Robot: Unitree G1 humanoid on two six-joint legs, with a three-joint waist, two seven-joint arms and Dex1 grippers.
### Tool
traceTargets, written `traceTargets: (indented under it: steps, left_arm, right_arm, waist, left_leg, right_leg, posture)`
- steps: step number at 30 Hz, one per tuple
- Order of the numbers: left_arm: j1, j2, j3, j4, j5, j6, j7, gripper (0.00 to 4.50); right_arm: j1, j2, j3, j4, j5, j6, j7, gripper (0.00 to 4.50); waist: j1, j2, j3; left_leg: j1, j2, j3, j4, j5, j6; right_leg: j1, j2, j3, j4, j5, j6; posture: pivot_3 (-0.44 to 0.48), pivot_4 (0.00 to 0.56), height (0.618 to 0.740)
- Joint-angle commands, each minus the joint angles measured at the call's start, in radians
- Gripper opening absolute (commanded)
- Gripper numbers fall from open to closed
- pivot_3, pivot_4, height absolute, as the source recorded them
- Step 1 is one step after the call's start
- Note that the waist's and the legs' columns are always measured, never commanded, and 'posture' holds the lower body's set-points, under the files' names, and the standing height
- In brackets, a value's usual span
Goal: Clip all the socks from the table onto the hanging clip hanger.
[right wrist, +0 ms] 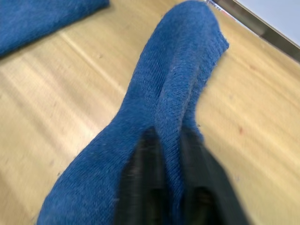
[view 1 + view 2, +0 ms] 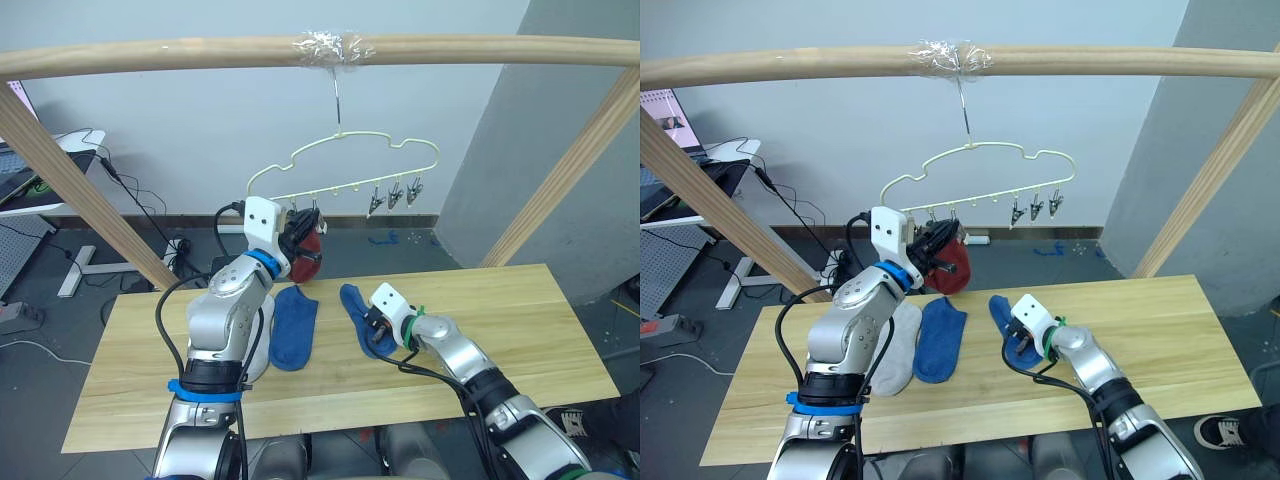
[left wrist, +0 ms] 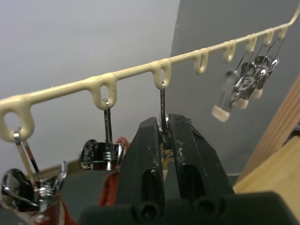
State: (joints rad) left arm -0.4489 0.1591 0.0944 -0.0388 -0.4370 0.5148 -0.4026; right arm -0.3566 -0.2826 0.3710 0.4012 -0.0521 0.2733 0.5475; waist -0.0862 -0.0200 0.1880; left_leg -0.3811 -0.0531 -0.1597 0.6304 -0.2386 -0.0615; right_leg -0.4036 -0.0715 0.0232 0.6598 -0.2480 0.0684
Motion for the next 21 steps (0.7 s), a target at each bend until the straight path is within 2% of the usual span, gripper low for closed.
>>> traceTargets:
  steps: [1,3,6,11,15,21]
  left_arm:
    - [-0.022,0.001,0.097,0.004,-0.163,0.179,0.006,0.00]
    - [-0.034,0.004,0.141,0.009,-0.238,0.256,0.017,0.00]
    - [-0.066,0.007,0.236,0.036,-0.398,0.410,0.046,0.00]
    - [-0.080,0.027,0.276,0.051,-0.486,0.504,0.075,0.00]
    - [-0.084,0.023,0.283,0.034,-0.547,0.551,0.092,0.00]
    - [-0.076,0.029,0.281,0.021,-0.594,0.580,0.105,0.00]
  right_arm:
    - [0.078,-0.059,-0.048,-0.219,0.020,0.030,0.033,0.02]
    - [0.124,-0.076,-0.071,-0.326,0.038,0.067,0.039,0.02]
    - [0.210,-0.064,-0.150,-0.592,0.167,0.205,0.052,0.02]
    - [0.244,-0.053,-0.202,-0.859,0.267,0.361,0.030,0.02]
    - [0.228,-0.040,-0.203,-0.926,0.294,0.434,-0.004,0.02]
    - [0.194,-0.026,-0.182,-0.927,0.302,0.450,-0.024,0.02]
  waist:
    - [-0.001,0.000,0.000]
    - [-0.004,0.000,0.000]
    - [-0.005,0.000,0.000]
    - [-0.003,0.000,0.000]
    - [-0.002,0.000,0.000]
    - [-0.002,0.000,0.000]
  left_leg:
    - [0.000,0.000,0.000,0.000,0.000,0.000]
    - [0.000,0.000,0.000,0.000,0.000,0.000]
    - [0.001,0.002,0.000,0.000,0.000,0.000]
    - [0.001,0.007,0.001,0.000,0.000,0.000]
    - [0.001,0.009,0.000,0.000,0.000,-0.001]
    - [0.001,0.010,0.001,0.000,0.000,-0.001]
  right_leg:
    - [0.000,0.000,0.000,0.000,-0.001,0.001]
    - [0.000,0.000,0.000,0.000,-0.003,0.005]
    - [0.000,0.001,0.000,0.001,-0.003,0.005]
    - [0.000,0.006,-0.001,0.001,-0.003,0.004]
    - [0.000,0.008,-0.001,0.000,-0.002,0.003]
    - [-0.001,0.010,-0.001,-0.001,0.000,0.000]
  posture:
    - [-0.106,0.166,0.740]
    - [-0.110,0.165,0.740]
    - [-0.119,0.167,0.740]
    - [-0.137,0.163,0.740]
    - [-0.142,0.160,0.740]
    - [-0.141,0.161,0.740]
